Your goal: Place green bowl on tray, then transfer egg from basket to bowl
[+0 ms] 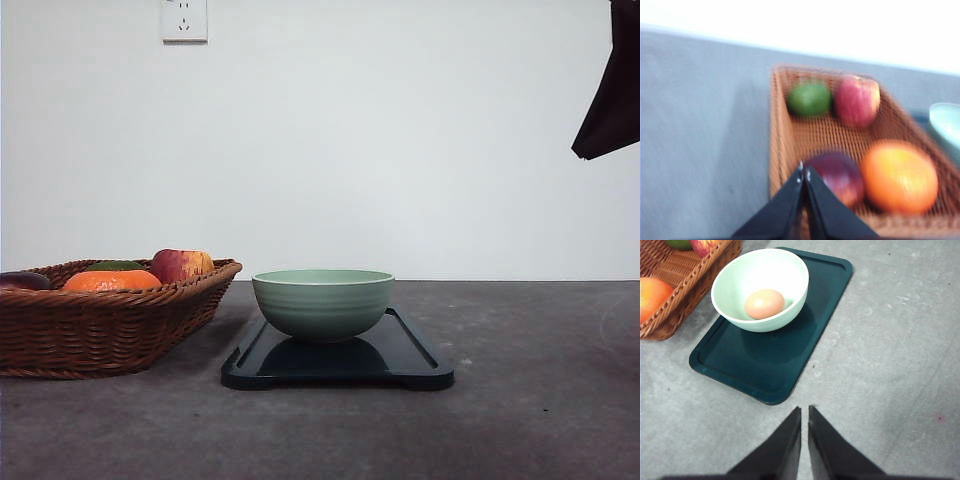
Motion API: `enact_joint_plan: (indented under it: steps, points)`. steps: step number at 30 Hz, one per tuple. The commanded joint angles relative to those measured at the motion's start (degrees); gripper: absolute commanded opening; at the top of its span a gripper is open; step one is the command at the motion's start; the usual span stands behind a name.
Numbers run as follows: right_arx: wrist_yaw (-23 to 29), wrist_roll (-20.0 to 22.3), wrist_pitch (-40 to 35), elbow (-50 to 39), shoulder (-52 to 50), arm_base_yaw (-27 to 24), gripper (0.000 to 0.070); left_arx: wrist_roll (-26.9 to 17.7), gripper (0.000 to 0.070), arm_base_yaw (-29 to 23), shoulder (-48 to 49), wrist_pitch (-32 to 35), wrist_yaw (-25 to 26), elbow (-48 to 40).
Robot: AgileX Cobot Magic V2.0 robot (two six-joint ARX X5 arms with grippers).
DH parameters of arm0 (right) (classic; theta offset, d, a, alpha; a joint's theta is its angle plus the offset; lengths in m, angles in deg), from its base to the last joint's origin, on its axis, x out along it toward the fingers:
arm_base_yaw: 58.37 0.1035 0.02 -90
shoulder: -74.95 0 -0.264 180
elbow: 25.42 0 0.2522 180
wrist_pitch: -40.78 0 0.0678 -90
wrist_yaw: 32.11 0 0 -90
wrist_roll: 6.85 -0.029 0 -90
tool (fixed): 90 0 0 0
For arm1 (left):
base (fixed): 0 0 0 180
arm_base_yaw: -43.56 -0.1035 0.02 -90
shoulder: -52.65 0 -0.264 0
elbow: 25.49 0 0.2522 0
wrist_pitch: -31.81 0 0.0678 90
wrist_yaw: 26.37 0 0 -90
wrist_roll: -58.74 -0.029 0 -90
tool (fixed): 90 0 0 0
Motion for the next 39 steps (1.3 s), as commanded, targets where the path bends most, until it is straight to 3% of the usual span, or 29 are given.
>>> enact_joint_plan:
  steps: [1, 24, 25, 27, 28, 33, 39]
  points:
    - [0.0, -0.4, -0.5, 0.3, 0.3, 0.3, 0.0017, -1.2, 0.0, -0.5, 0.0, -0.1, 0.0, -1.1]
    - [0.1, -0.3, -0.5, 0.3, 0.3, 0.3, 0.0017, -1.5, 0.0, -0.8, 0.1, 0.2, 0.0, -1.1]
    - [0.2, 0.5, -0.5, 0.3, 0.3, 0.3, 0.0017, -1.5, 0.0, -0.8, 0.1, 0.2, 0.0, -1.1]
    - [3.2, 7.3, -0.7, 0.3, -0.5, 0.2, 0.0017, -1.5, 0.0, -0.8, 0.1, 0.2, 0.0, -1.1]
    - [5.3, 8.7, -0.9, 0.1, -1.5, -0.2, 0.0017, -1.5, 0.0, -0.8, 0.1, 0.2, 0.0, -1.1]
    - [7.1, 10.7, -7.0, -4.3, -7.7, -5.9, 0.0017, -1.5, 0.0, -0.8, 0.1, 0.2, 0.0, -1.1]
    - [7.1, 10.8, -17.9, -16.1, -19.7, -17.6, 0.0017, -1.5, 0.0, -0.8, 0.1, 0.2, 0.0, -1.1]
